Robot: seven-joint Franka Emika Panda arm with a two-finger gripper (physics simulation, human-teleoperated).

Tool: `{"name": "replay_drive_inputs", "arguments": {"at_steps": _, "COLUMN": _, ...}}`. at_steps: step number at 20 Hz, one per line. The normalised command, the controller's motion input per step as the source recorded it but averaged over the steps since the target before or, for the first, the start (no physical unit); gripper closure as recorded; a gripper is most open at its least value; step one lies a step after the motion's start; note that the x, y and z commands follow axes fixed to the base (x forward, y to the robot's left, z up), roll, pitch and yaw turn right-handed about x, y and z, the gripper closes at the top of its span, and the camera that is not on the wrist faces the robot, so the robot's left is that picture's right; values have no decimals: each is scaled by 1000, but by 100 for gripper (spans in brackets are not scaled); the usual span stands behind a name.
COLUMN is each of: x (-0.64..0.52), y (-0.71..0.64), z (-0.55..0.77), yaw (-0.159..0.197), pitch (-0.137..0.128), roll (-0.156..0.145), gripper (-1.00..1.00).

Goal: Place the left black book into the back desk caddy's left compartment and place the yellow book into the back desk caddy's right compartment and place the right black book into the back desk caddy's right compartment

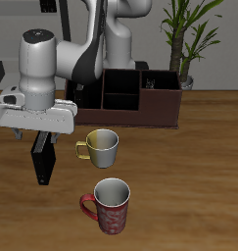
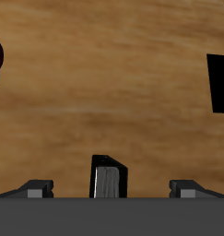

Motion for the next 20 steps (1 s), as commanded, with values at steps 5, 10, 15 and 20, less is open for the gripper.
{"name": "replay_drive_inputs", "arguments": {"at_steps": 5, "x": -80, "y": 39, "z": -274, "yaw": -22, "pitch": 29, "roll": 8, "gripper": -100}}
{"name": "replay_drive_inputs", "arguments": {"at_steps": 10, "x": -81, "y": -86, "z": -284, "yaw": -4, "pitch": 39, "roll": -15, "gripper": 100}}
{"name": "replay_drive_inputs", "arguments": {"at_steps": 15, "x": 26, "y": -91, "z": -173, "yaw": -28, "pitch": 15, "roll": -26, "gripper": 100}}
{"name": "replay_drive_inputs", "arguments": {"at_steps": 20, "x": 4, "y": 48, "z": -82, "yaw": -13, "pitch": 4, "roll": -8, "gripper": 100}}
